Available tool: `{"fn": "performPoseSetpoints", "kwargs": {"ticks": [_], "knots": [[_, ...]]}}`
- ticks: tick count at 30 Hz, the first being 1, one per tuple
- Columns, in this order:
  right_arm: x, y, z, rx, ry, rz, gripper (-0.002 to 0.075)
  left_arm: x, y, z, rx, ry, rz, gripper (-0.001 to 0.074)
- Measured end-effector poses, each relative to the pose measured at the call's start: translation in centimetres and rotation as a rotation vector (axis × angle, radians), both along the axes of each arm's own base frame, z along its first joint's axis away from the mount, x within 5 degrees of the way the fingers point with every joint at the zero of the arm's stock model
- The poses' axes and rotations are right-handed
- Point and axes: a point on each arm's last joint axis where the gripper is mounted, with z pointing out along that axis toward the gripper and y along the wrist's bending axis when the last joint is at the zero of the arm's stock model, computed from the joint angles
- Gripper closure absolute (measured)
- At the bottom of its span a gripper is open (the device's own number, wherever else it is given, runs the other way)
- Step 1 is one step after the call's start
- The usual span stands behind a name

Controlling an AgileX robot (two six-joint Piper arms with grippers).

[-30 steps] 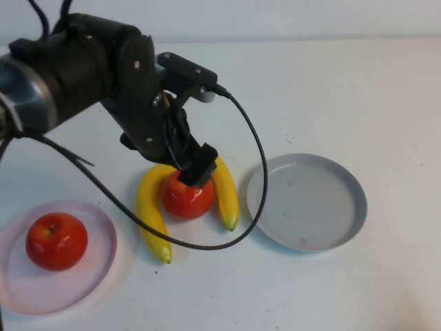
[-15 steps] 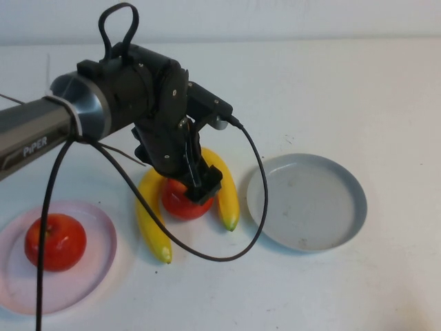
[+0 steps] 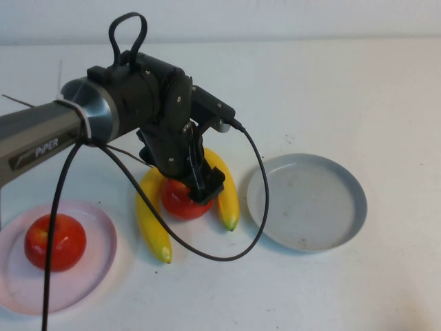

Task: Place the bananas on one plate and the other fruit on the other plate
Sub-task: Put one type of fruit in the left plate

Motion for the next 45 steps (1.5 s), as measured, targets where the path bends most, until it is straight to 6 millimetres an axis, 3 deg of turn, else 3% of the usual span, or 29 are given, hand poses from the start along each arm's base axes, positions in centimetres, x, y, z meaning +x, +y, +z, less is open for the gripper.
{"fn": "performPoseSetpoints", "kwargs": {"ticks": [5,14,25,32,39,45], "knots": [[0.0,0.0,0.0,0.000,0.000,0.000,0.0743,0.0,0.0,0.0,0.000,0.000,0.000,0.0172],[0.0,0.0,0.0,0.000,0.000,0.000,0.0743,0.2,-0.1,1.0,0.014,0.016,-0.001,0.0172],[0.0,0.0,0.0,0.000,0.000,0.000,0.0743,-0.2,0.1,8.5,-0.029,-0.030,0.050,0.0172],[0.0,0.0,0.0,-0.001,0.000,0.000,0.0743,-1.6,1.1,11.3,-0.068,-0.074,0.070,0.0172],[0.0,0.1,0.0,0.019,0.001,0.002,0.0743,-6.0,3.9,12.1,-0.047,-0.064,0.116,0.0172],[0.0,0.1,0.0,0.023,0.001,0.002,0.0743,-12.9,7.6,11.0,-0.051,-0.002,0.207,0.0172]]}}
